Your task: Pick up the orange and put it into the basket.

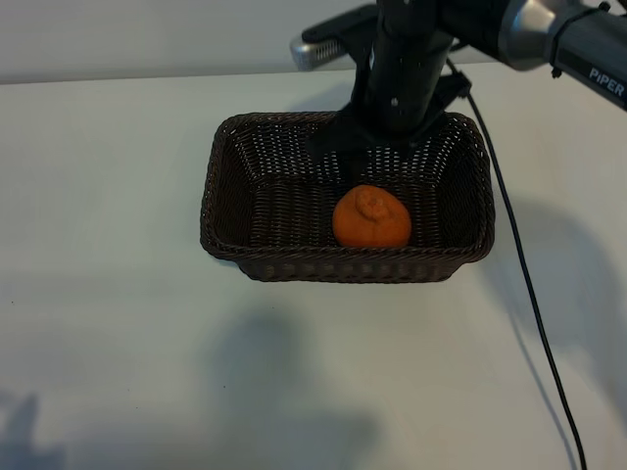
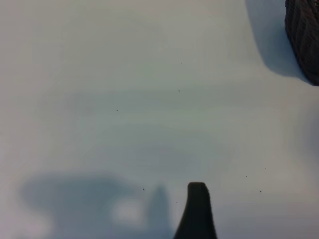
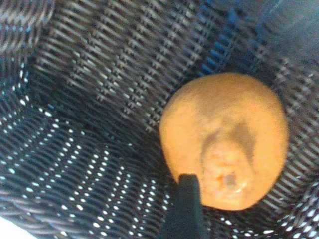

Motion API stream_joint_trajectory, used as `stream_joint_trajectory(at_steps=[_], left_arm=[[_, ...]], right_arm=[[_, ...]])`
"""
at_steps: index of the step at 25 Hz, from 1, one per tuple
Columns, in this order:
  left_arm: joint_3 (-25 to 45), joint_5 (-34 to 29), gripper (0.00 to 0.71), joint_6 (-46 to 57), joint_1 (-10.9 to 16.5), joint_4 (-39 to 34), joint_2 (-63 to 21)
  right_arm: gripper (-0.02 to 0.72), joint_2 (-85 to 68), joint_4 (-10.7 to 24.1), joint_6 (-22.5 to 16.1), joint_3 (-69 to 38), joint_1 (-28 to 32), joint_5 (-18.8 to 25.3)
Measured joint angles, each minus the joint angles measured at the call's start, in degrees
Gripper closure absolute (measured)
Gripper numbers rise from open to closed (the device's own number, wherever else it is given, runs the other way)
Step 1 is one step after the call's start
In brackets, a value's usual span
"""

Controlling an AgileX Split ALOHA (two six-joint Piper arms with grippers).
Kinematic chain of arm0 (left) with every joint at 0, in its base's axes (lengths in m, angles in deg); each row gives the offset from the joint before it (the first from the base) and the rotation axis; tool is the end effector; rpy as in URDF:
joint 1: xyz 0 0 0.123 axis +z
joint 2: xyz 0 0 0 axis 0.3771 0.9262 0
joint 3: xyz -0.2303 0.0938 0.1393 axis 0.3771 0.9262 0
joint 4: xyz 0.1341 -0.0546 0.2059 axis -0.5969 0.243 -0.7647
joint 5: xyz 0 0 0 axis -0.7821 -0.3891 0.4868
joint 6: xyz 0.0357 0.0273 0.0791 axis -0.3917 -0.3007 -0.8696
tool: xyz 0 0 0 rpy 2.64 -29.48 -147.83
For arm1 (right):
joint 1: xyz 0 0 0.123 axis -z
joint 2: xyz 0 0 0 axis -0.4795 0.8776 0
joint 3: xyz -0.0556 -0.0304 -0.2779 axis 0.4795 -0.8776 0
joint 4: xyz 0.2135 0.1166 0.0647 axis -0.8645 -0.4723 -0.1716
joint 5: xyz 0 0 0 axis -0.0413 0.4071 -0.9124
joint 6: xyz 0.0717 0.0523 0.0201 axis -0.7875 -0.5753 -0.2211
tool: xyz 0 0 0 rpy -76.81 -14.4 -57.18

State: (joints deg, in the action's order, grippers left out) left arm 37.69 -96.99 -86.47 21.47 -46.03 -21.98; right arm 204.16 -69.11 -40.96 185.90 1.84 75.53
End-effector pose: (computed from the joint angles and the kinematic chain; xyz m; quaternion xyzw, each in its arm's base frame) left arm -0.0078 -0.0041 0.2747 0.0177 0.8588 -0.0229 0.5114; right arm 0.3962 0.2022 0.2476 -0.1805 0.9759 0.0441 0.1141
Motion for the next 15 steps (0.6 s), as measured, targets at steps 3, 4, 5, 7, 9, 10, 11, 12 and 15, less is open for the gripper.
stream_joint_trajectory(at_steps=[3,4,5,7,9,10,11,12,15], left_arm=[[0.0,0.0,0.117,0.0,0.0,0.0,0.0],[0.0,0.0,0.117,0.0,0.0,0.0,0.0],[0.0,0.0,0.117,0.0,0.0,0.0,0.0],[0.0,0.0,0.117,0.0,0.0,0.0,0.0],[0.0,0.0,0.117,0.0,0.0,0.0,0.0],[0.0,0.0,0.117,0.0,0.0,0.0,0.0],[0.0,0.0,0.117,0.0,0.0,0.0,0.0],[0.0,0.0,0.117,0.0,0.0,0.0,0.0],[0.0,0.0,0.117,0.0,0.0,0.0,0.0]], right_arm=[[0.132,0.0,1.3,-0.1,2.2,1.4,1.3],[0.134,0.0,1.3,-0.1,2.7,2.5,1.6],[0.136,-0.1,1.9,-0.1,3.0,3.7,1.7],[0.138,-0.1,2.5,0.3,3.2,7.1,1.9],[0.137,-0.1,2.9,1.2,3.3,10.8,2.0],[0.137,-0.1,3.0,1.7,3.3,12.9,2.0],[0.137,-0.1,3.1,2.2,3.3,15.0,2.0],[0.137,-0.1,3.2,2.7,3.3,16.7,2.0],[0.139,-0.1,3.3,3.7,3.3,22.6,2.0]])
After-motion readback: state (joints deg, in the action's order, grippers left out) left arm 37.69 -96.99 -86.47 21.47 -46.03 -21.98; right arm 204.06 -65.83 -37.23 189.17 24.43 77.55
